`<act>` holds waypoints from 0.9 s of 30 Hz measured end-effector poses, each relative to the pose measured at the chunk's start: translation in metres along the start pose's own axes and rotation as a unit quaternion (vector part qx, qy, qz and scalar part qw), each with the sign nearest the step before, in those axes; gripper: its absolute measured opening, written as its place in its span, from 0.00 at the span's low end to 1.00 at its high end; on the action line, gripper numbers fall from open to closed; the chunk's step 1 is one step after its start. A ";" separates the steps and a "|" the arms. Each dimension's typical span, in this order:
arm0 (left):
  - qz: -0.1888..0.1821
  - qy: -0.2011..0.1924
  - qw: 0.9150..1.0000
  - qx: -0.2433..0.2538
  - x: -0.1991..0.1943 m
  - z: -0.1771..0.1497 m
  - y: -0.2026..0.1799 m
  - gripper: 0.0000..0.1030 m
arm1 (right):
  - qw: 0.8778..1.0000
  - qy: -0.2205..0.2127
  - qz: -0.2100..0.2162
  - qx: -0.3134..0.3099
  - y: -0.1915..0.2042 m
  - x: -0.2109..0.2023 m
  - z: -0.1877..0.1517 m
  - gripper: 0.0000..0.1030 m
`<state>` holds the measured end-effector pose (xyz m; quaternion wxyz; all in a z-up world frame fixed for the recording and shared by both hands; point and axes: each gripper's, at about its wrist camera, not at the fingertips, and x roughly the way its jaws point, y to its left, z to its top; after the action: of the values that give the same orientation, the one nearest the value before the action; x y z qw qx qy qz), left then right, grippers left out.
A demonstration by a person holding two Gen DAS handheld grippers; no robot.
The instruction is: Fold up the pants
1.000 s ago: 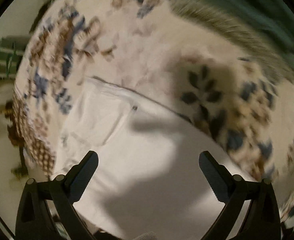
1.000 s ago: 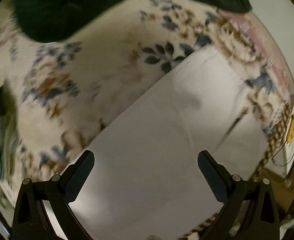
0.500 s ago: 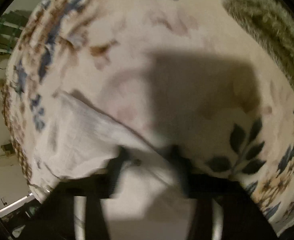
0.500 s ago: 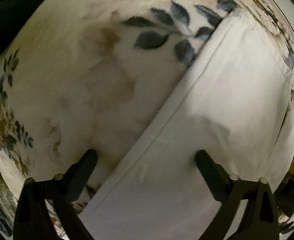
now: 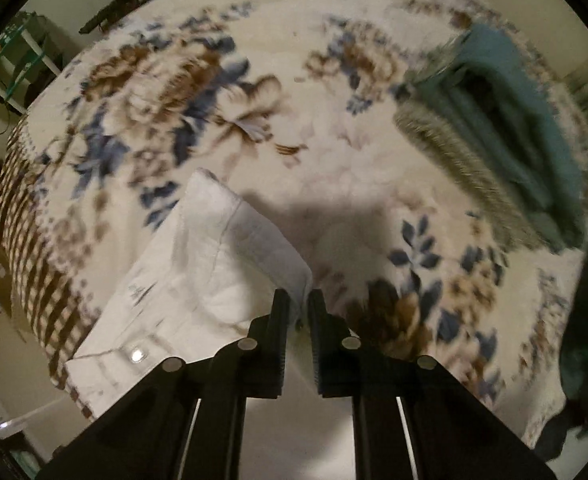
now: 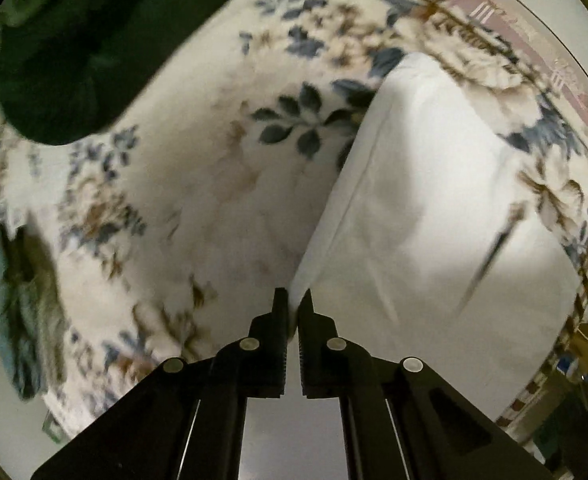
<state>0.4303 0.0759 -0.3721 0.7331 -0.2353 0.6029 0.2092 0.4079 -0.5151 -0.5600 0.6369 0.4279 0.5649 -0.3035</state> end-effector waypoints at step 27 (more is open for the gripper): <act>0.043 -0.006 0.999 0.024 0.068 -0.206 0.209 0.06 | 0.996 0.041 0.048 -0.061 -0.276 -0.039 -0.144 0.40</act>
<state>0.1575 0.1215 -0.4918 0.7326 -0.1905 0.6126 0.2277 0.0950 -0.5150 -0.5771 0.6521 0.4268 0.5867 -0.2199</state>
